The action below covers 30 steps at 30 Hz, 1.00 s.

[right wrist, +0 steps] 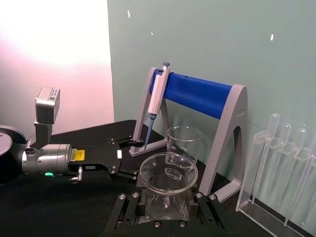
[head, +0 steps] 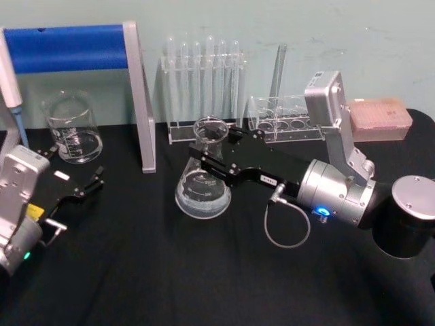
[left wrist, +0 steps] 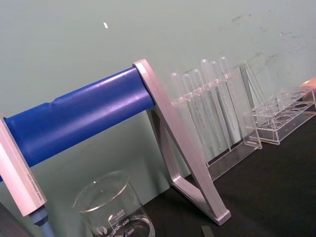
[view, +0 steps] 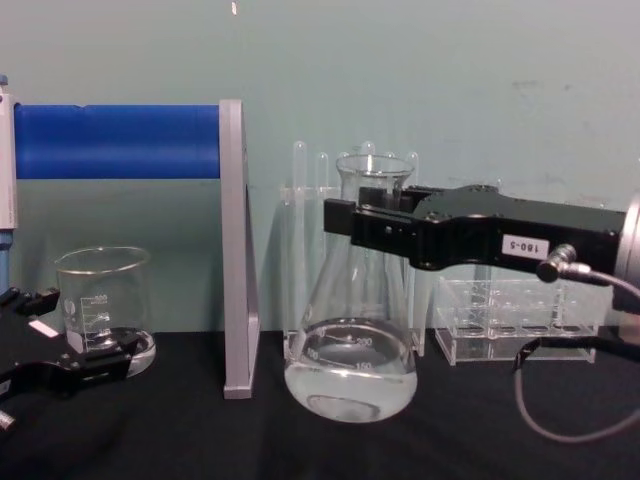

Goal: Grasp the erlenmeyer flask with one hand, shake it three times, then place it back.

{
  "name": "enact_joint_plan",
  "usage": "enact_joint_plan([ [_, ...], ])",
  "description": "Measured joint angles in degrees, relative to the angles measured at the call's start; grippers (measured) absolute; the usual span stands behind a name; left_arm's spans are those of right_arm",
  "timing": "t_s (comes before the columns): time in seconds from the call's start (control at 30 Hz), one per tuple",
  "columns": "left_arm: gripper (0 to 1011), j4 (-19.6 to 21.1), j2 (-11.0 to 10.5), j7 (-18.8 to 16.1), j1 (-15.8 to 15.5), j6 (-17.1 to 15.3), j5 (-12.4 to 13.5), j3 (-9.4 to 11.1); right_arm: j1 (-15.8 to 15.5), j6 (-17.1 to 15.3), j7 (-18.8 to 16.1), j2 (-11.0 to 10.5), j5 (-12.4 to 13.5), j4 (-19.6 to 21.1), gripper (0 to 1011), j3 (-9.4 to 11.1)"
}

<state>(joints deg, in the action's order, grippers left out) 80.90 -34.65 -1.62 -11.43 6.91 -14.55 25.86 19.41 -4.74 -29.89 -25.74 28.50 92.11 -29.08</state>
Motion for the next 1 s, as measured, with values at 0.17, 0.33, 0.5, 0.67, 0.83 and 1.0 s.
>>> enact_joint_plan([
  [0.17, 1001, 0.0, 0.0, 0.0, 0.0, 0.0, 0.0, 0.0, 0.1, -0.1, 0.4, 0.0, 0.0, -0.3, 449, -0.1],
  [0.33, 1001, 0.0, 0.0, 0.0, 0.0, 0.0, 0.0, 0.0, 0.2, -0.1, 0.6, 0.1, 0.0, -0.6, 449, -0.3],
  [0.5, 1001, 0.0, 0.0, 0.0, 0.0, 0.0, 0.0, 0.0, 0.3, -0.2, 0.5, 0.1, 0.0, -0.7, 449, -0.6],
  [0.67, 1001, 0.0, 0.0, 0.0, 0.0, 0.0, 0.0, 0.0, 0.3, -0.2, -0.4, 0.0, 0.1, -0.7, 449, -1.1],
  [0.83, 1001, 0.0, 0.0, 0.0, 0.0, 0.0, 0.0, 0.0, 0.6, 0.6, -4.5, -1.0, 1.6, -0.4, 449, -2.3],
  [1.0, 1001, 0.0, 0.0, 0.0, 0.0, 0.0, 0.0, 0.0, 1.3, 1.9, -10.5, -2.6, 3.2, 0.4, 449, -4.6],
])
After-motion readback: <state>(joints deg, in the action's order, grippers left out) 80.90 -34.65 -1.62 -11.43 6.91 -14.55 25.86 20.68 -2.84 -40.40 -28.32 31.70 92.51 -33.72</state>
